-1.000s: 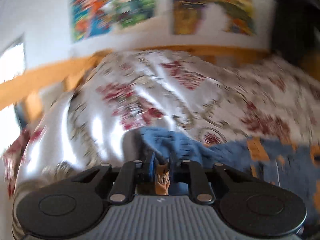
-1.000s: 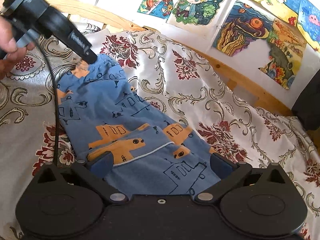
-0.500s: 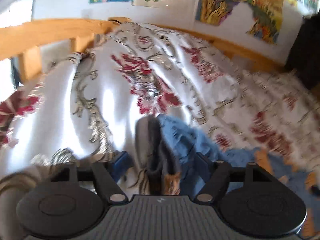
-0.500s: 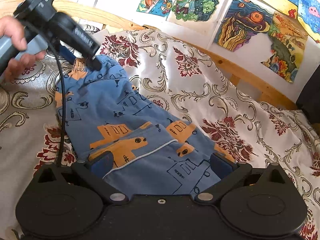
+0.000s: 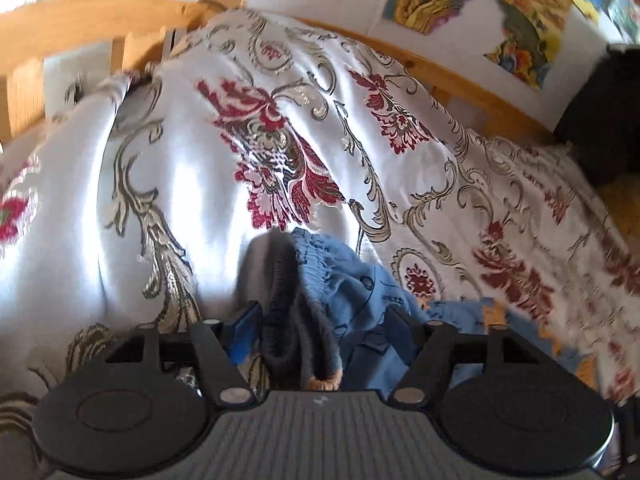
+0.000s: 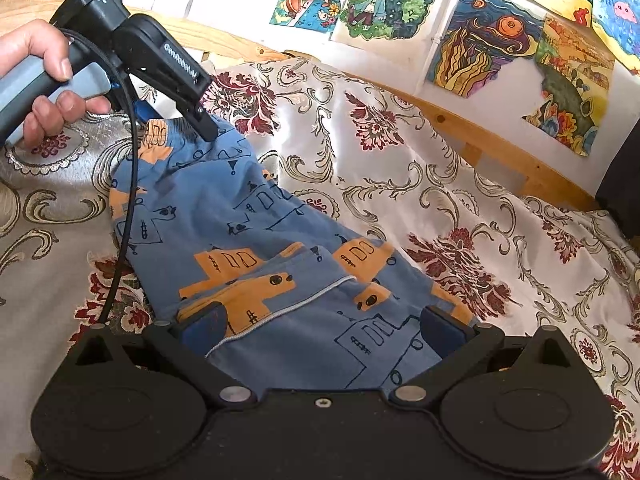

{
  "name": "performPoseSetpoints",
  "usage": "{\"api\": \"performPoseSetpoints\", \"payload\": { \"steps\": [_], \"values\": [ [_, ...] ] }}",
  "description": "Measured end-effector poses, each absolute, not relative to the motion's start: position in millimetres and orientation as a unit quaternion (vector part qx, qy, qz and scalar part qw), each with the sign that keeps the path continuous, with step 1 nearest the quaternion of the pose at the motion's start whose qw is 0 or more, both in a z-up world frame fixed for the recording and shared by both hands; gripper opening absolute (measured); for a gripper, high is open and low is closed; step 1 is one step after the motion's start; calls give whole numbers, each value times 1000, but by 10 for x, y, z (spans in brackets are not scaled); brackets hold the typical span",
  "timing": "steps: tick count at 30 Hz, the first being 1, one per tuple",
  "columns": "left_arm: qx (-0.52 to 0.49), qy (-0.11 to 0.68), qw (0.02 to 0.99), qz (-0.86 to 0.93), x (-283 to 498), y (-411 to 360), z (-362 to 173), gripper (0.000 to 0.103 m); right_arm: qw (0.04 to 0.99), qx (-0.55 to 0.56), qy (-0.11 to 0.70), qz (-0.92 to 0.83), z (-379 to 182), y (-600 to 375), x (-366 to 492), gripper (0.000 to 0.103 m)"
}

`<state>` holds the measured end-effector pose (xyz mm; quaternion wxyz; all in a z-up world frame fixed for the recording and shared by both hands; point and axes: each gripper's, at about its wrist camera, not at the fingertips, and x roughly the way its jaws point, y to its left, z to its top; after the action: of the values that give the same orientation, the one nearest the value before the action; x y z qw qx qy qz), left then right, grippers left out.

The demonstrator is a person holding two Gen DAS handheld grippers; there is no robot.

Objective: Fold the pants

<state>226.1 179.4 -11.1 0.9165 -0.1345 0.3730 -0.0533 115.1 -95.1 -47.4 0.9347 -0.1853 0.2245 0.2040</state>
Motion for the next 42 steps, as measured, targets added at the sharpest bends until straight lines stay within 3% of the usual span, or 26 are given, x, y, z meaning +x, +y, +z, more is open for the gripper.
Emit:
{"api": "performPoseSetpoints", "payload": {
  "steps": [9, 11, 12, 14, 20, 28, 35, 42],
  "values": [
    [-142, 406, 901, -59, 2315, 1840, -130, 74, 935, -177, 229, 206, -471, -968, 1160, 102],
    [-117, 418, 900, -41, 2346, 1757, -130, 45, 935, -175, 230, 206, -470, -972, 1162, 102],
    [-111, 433, 894, -29, 2378, 1737, -150, 19, 935, -175, 229, 206, -469, -971, 1160, 102],
    [-127, 450, 884, -5, 2406, 1750, -197, 18, 935, -176, 229, 206, -472, -970, 1162, 102],
    [-97, 394, 914, 3, 2187, 1479, 54, 17, 935, -180, 225, 208, -448, -977, 1160, 102],
    [22, 327, 943, -51, 1861, 581, 537, 17, 942, -183, 217, 180, -195, -1318, 1160, 102],
    [78, 323, 932, -145, 1681, -318, 615, 17, 938, -197, 240, 156, 120, -2146, 1137, 102],
    [165, 345, 897, -221, 1465, -1255, 260, 17, 955, -53, 269, 111, 242, -2998, 1301, 102]
  ]
}}
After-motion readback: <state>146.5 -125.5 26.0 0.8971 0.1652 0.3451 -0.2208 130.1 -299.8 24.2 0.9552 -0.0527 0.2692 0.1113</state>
